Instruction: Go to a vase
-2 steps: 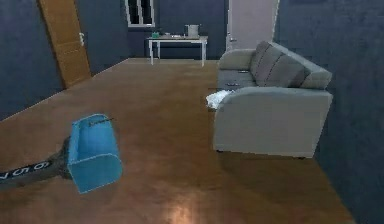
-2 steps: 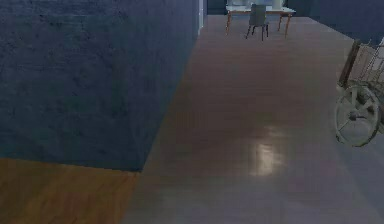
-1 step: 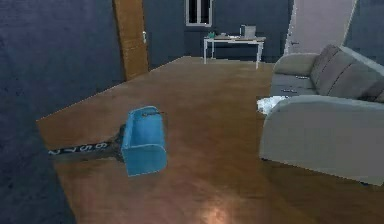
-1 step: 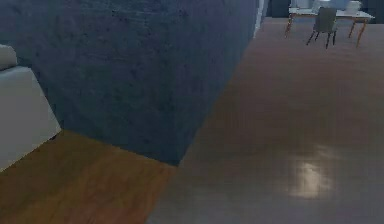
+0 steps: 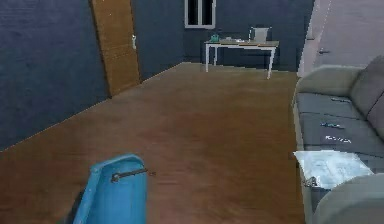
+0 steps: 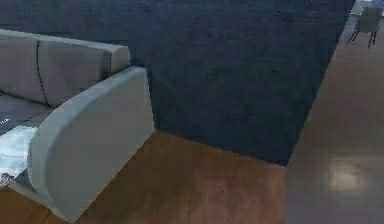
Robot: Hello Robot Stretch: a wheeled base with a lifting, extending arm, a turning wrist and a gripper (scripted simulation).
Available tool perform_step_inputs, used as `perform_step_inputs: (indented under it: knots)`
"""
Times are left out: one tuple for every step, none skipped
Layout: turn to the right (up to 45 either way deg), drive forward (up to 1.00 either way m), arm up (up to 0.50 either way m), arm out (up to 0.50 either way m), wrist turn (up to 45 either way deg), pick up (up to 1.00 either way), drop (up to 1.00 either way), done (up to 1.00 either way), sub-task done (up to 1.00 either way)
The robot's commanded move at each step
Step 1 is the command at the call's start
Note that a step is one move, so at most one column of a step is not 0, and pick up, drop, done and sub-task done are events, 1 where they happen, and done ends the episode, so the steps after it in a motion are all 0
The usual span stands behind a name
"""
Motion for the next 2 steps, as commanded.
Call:
perform_step_inputs:
  knots:
    - [0.0,1.00,0.00,0.00,0.0,0.00,0.00,0.00,0.00]
    - [0.0,1.00,0.00,0.00,0.0,0.00,0.00,0.00,0.00]
